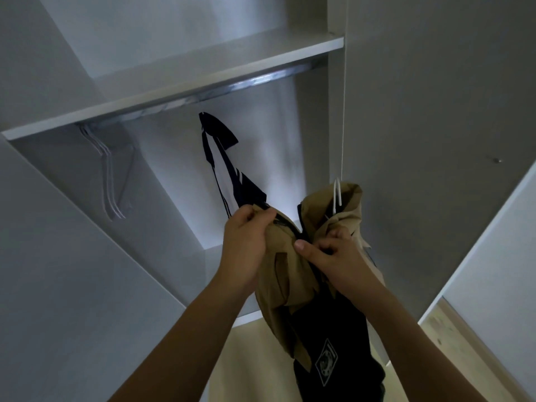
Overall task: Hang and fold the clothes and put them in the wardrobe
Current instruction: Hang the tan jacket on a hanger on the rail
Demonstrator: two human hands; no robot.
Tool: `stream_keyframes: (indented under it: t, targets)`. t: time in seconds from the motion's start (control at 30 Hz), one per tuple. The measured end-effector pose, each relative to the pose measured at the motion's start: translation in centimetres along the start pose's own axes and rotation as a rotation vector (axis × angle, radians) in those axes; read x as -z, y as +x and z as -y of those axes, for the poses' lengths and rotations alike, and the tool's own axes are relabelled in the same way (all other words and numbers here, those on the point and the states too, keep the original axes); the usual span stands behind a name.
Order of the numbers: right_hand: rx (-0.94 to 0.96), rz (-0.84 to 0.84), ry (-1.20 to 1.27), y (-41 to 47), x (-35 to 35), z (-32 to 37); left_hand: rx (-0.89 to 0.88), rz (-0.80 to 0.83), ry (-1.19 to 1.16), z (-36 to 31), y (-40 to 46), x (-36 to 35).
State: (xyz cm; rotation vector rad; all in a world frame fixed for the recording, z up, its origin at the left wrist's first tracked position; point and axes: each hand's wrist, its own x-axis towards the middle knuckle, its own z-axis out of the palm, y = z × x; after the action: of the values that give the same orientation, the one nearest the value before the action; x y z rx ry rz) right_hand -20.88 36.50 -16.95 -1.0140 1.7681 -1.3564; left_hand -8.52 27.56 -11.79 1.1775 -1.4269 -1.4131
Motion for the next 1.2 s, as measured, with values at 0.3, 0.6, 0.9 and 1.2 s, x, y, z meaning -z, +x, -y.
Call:
stream_keyframes:
  t: [0.3, 0.6, 0.9, 1.2]
  targets:
    - [-0.103, 0.076, 0.106, 0.3, -0.4, 1.0, 0.041, 0.209, 0.005, 0.3, -0.5, 1.2]
    - [-0.222, 0.144, 0.17, 1.3, -0.5, -0.1, 0.034, 0.12, 0.047, 0.7, -0.7, 1.2]
    - [-0.055, 0.306, 0.098, 1.3, 0.5, -0.5, 0.042, -0.091, 0.137, 1.5, -0.2, 1.8]
    - [0.015, -0.149, 0.027, 5.3, 0.6, -1.2, -0.193, -0.328, 0.234, 1.9, -0.6, 4.0]
